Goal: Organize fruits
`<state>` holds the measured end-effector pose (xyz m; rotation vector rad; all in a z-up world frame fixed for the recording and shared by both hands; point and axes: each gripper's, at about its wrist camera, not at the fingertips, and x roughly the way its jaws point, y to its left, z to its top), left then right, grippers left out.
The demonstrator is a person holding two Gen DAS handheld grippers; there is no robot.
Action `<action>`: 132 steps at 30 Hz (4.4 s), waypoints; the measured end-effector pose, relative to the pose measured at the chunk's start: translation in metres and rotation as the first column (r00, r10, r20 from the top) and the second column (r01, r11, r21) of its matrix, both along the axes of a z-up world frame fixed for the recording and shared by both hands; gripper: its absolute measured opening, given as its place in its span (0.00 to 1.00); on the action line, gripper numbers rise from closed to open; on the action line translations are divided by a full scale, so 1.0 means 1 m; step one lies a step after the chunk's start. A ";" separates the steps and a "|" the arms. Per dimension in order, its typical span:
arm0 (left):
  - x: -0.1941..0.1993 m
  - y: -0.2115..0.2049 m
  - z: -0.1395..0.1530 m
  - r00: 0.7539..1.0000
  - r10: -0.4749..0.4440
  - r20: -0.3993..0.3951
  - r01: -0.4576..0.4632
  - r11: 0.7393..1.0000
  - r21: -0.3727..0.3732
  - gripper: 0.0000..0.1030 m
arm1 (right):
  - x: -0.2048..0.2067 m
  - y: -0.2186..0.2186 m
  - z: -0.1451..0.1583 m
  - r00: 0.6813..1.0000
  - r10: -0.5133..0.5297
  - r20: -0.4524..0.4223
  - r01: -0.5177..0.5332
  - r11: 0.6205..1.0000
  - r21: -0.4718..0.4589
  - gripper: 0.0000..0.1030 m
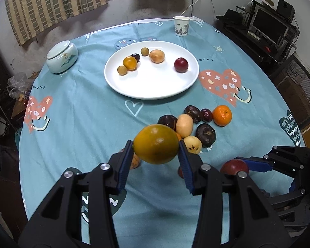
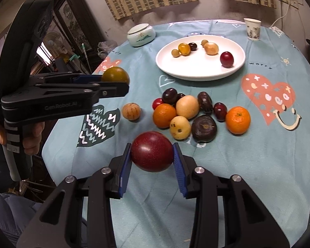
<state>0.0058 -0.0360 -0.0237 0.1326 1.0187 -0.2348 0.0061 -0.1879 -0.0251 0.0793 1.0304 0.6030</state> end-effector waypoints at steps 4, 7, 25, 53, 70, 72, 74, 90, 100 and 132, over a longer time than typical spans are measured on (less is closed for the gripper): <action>0.001 0.001 0.000 1.000 0.003 0.001 -0.003 1.000 0.001 0.43 | 0.001 0.002 0.000 1.000 0.012 0.000 -0.012 1.000 0.000 0.38; 0.002 0.002 0.000 1.000 0.005 0.000 -0.005 1.000 0.003 0.43 | 0.002 0.002 0.000 1.000 0.008 -0.001 -0.008 1.000 -0.002 0.38; 0.026 0.002 -0.008 0.999 0.026 -0.023 -0.026 0.999 0.021 0.43 | 0.018 0.001 -0.008 0.999 0.017 -0.030 -0.017 1.000 -0.002 0.38; 0.115 0.011 0.009 0.996 0.085 0.028 -0.084 0.996 -0.017 0.43 | 0.136 -0.017 0.031 0.990 -0.049 0.132 0.051 0.999 -0.013 0.38; 0.110 0.026 -0.004 0.993 0.114 -0.006 -0.114 0.993 -0.014 0.43 | 0.117 -0.045 0.002 0.991 -0.120 0.066 0.124 0.991 -0.054 0.38; 0.113 0.017 -0.002 0.995 0.099 0.003 -0.099 0.995 -0.009 0.43 | 0.122 -0.039 0.007 0.990 -0.114 0.083 0.117 0.992 -0.041 0.38; 0.115 0.011 0.000 0.996 0.085 0.013 -0.084 0.996 -0.010 0.43 | 0.126 -0.033 0.012 0.990 -0.097 0.100 0.101 0.994 -0.032 0.38; 0.154 -0.005 -0.008 0.998 0.066 0.021 -0.067 0.997 0.031 0.43 | 0.193 -0.009 0.007 0.991 -0.070 0.116 0.078 0.995 -0.066 0.38; 0.190 -0.005 -0.047 0.993 0.094 -0.065 -0.091 0.995 0.042 0.43 | 0.231 0.003 -0.024 0.995 -0.075 0.061 0.084 0.983 -0.162 0.39; 0.092 0.077 0.017 0.976 0.209 0.055 -0.206 0.977 -0.055 0.68 | 0.097 -0.042 0.029 0.979 -0.126 0.158 0.142 0.985 -0.099 0.87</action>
